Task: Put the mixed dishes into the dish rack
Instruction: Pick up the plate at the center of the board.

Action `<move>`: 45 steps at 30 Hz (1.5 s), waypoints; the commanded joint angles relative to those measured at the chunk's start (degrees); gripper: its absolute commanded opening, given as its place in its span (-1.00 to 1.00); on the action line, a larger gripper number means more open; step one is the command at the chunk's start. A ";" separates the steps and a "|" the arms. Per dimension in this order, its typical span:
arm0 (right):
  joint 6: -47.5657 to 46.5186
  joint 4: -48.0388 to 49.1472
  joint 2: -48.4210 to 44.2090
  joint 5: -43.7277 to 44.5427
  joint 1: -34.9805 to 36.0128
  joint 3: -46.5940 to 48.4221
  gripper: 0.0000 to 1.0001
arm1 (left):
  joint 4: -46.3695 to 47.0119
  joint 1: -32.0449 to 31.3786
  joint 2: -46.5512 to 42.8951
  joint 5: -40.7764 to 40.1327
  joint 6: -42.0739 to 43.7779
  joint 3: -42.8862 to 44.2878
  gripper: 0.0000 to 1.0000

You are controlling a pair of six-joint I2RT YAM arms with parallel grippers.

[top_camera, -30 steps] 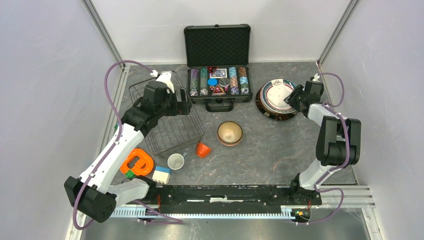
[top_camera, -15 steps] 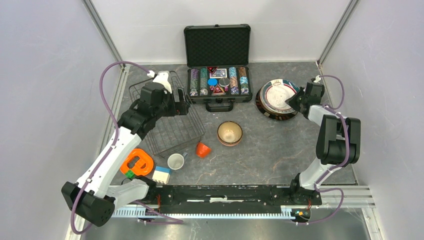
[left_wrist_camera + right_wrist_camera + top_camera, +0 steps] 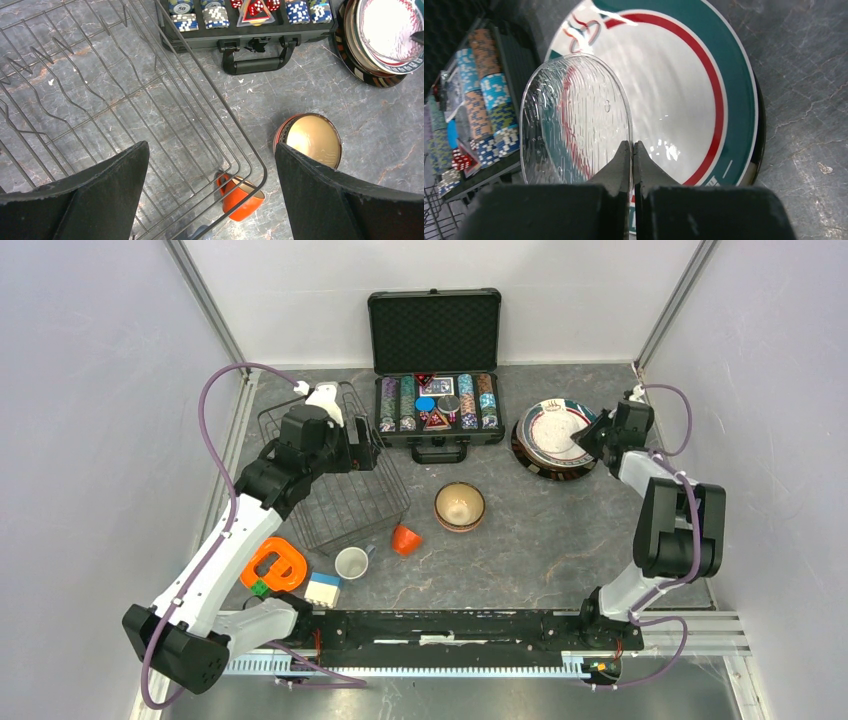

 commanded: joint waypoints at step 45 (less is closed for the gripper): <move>-4.51 4.25 -11.59 -5.02 40.90 9.09 -1.00 | 17.36 1.13 5.72 20.49 -12.62 -8.37 -0.50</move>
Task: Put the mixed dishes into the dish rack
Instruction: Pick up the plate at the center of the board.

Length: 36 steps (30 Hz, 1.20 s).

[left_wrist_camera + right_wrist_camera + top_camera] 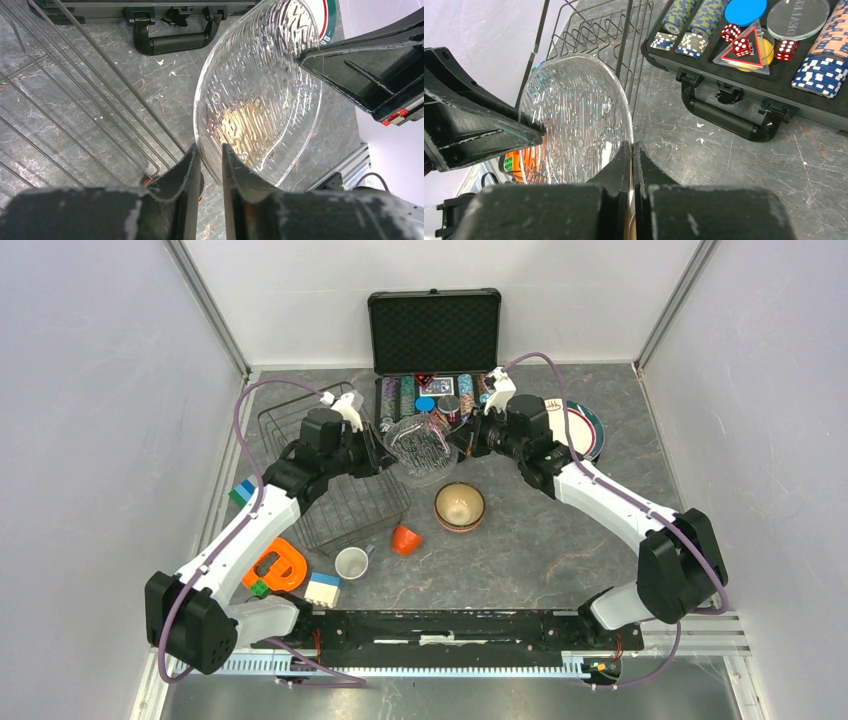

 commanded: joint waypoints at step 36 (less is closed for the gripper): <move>11.26 20.78 4.47 -20.65 1.07 -4.06 0.21 | 16.52 11.98 -2.73 19.75 -3.75 -7.82 -0.96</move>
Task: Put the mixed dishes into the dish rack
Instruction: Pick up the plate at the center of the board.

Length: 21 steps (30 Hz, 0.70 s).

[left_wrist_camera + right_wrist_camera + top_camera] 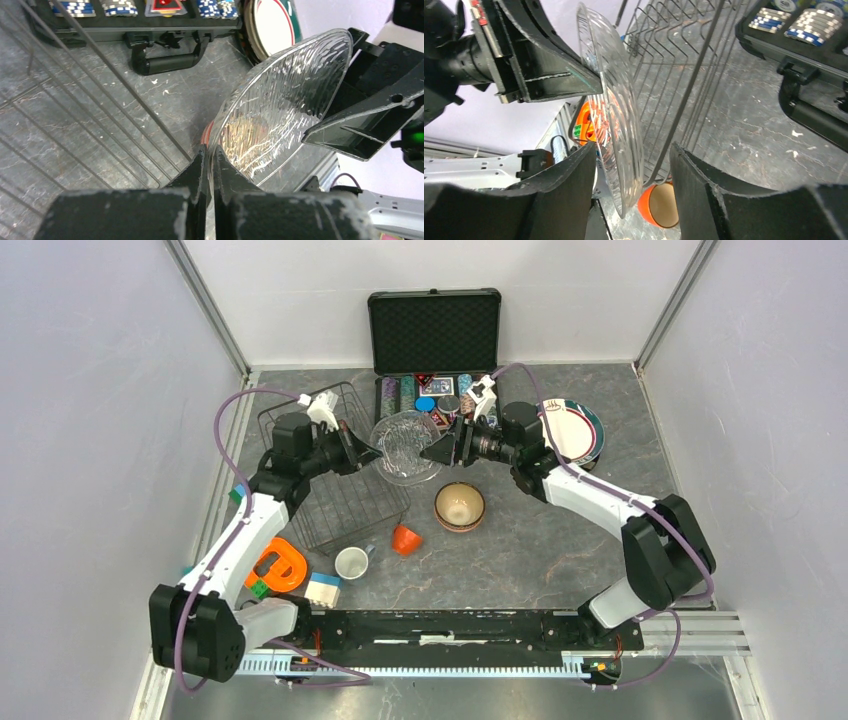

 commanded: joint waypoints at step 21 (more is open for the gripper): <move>-10.22 -9.97 0.48 14.62 7.63 12.53 -0.80 | 3.26 4.25 -1.63 5.09 -2.63 -1.87 -0.79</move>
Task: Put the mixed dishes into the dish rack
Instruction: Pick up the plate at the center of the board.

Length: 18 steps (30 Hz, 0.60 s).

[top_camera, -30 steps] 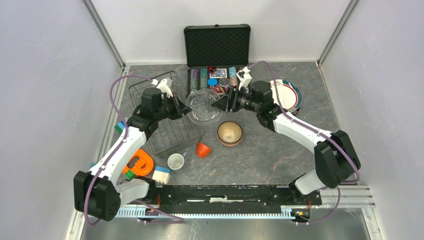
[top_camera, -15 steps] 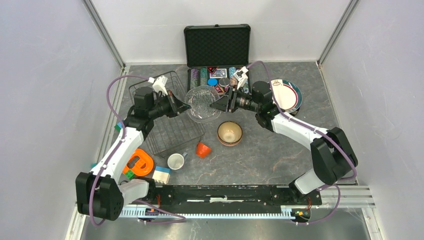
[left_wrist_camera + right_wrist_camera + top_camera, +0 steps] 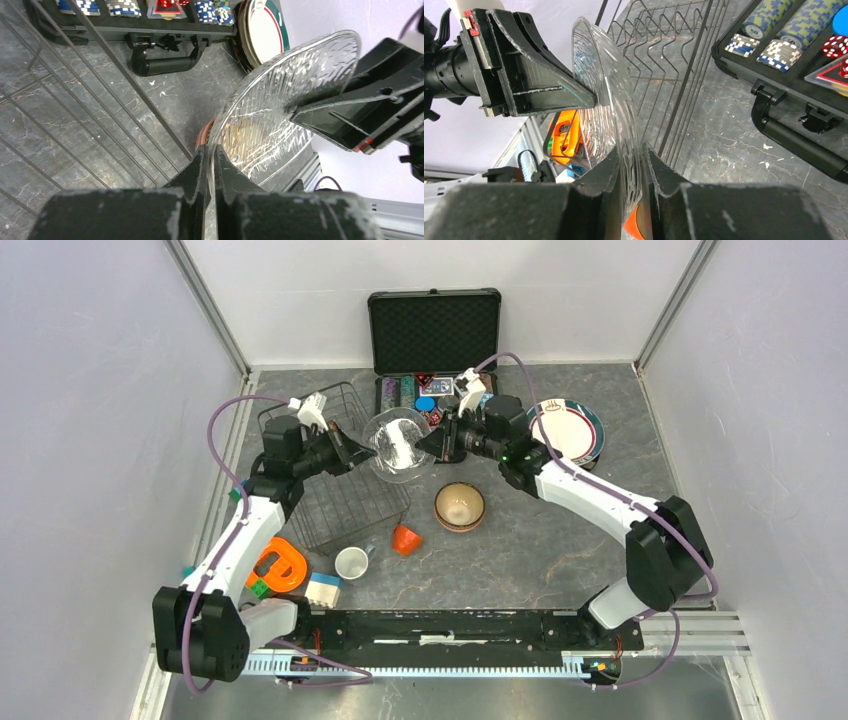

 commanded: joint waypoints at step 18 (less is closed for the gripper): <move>-11.95 -23.53 16.28 37.71 16.76 34.32 -0.94 | -27.41 -0.25 -11.64 -44.27 6.21 6.65 1.00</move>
